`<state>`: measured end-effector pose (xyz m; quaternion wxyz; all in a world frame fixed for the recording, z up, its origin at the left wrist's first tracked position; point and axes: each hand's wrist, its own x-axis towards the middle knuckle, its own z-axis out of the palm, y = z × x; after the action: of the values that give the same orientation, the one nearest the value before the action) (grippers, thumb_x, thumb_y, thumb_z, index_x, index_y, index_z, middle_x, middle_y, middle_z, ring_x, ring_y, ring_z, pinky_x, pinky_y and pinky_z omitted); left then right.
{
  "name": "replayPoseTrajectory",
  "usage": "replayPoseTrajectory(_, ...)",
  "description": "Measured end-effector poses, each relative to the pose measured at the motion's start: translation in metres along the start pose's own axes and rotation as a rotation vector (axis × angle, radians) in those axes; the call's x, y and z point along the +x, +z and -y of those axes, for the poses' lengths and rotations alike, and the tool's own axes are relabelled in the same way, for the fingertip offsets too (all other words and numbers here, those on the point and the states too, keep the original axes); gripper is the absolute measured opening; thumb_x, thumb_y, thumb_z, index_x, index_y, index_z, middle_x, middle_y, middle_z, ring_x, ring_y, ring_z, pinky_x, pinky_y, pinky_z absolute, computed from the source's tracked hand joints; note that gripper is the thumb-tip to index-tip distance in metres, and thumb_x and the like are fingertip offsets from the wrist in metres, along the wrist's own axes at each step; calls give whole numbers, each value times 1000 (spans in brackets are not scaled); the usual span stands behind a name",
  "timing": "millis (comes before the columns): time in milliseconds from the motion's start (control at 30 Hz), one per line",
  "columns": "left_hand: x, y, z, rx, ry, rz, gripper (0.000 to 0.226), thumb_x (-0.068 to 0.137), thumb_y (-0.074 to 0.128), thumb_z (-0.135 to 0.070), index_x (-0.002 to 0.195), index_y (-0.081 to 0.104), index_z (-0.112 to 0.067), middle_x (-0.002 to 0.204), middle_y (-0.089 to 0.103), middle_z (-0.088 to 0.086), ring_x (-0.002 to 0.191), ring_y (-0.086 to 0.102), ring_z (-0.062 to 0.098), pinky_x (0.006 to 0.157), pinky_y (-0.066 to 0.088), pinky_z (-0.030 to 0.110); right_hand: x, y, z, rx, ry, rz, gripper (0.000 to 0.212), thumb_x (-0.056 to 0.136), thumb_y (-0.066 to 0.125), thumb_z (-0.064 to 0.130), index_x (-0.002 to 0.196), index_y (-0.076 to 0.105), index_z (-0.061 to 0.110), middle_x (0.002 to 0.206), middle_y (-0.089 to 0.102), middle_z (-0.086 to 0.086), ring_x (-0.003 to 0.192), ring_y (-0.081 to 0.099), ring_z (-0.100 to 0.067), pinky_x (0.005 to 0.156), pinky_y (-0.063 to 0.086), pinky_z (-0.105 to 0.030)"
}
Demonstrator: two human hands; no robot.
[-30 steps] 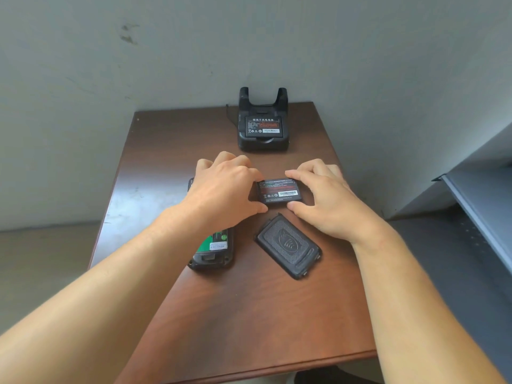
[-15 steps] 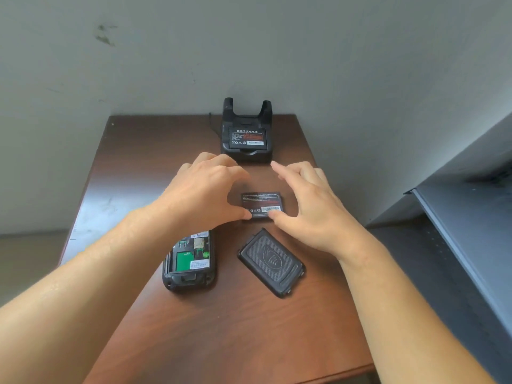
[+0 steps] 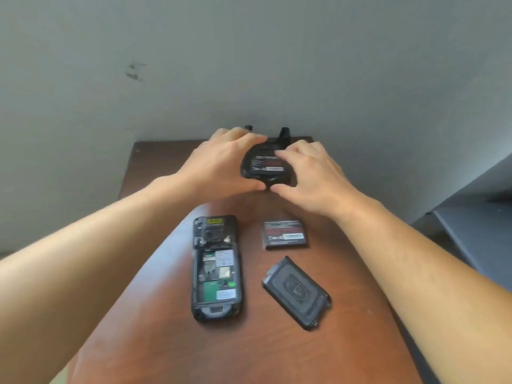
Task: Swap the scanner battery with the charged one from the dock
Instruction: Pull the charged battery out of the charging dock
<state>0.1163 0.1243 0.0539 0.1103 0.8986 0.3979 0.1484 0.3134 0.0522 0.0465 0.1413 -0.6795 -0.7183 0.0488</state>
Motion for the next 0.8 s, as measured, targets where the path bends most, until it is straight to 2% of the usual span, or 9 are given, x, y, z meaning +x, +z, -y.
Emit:
replayPoseTrajectory(167, 19, 6, 17, 18, -31, 54, 128, 59, 83, -61, 157, 5, -37, 165, 16, 9, 147, 23, 35, 108, 40, 55, 24, -3, 4, -79, -13, 41, 74, 81, 76, 50, 145, 51, 24, 139, 53, 6, 132, 41, -24, 100, 46, -44)
replayPoseTrajectory(300, 27, 10, 32, 31, -53, 130, 138, 55, 84, -64, 157, -5, -37, 168, 3, 11, 152, 14, 34, 112, 33, 54, 37, -2, 7, -134, -42, 90, 74, 83, 74, 50, 147, 48, 24, 143, 51, 6, 132, 43, -22, 100, 49, -46)
replayPoseTrajectory(367, 31, 11, 38, 15, -61, 138, 140, 55, 84, -65, 158, -6, -34, 168, 6, 10, 152, 16, 33, 114, 33, 52, 42, -1, 9, -163, -51, 111, 72, 84, 74, 48, 147, 48, 24, 144, 52, 5, 133, 43, -22, 101, 48, -46)
replayPoseTrajectory(467, 36, 13, 41, -8, -61, 158, 138, 58, 84, -62, 159, -3, -27, 164, 24, 7, 147, 29, 29, 111, 38, 49, 48, 0, 12, -191, -68, 146, 65, 85, 74, 46, 142, 53, 23, 142, 54, 3, 133, 45, -24, 99, 50, -47)
replayPoseTrajectory(600, 41, 20, 42, -117, -84, 178, 130, 57, 86, -58, 157, 11, -24, 154, 44, 1, 137, 44, 26, 104, 45, 44, 54, -2, 13, -233, -78, 187, 60, 85, 75, 44, 138, 58, 24, 138, 57, 0, 130, 47, -26, 97, 50, -45)
replayPoseTrajectory(800, 41, 22, 42, -172, -81, 156, 124, 55, 89, -53, 153, 18, -25, 148, 49, 0, 130, 51, 25, 99, 47, 38, 63, -6, 19, -328, -91, 235, 48, 85, 76, 40, 127, 64, 20, 123, 62, -3, 119, 53, -28, 88, 54, -45)
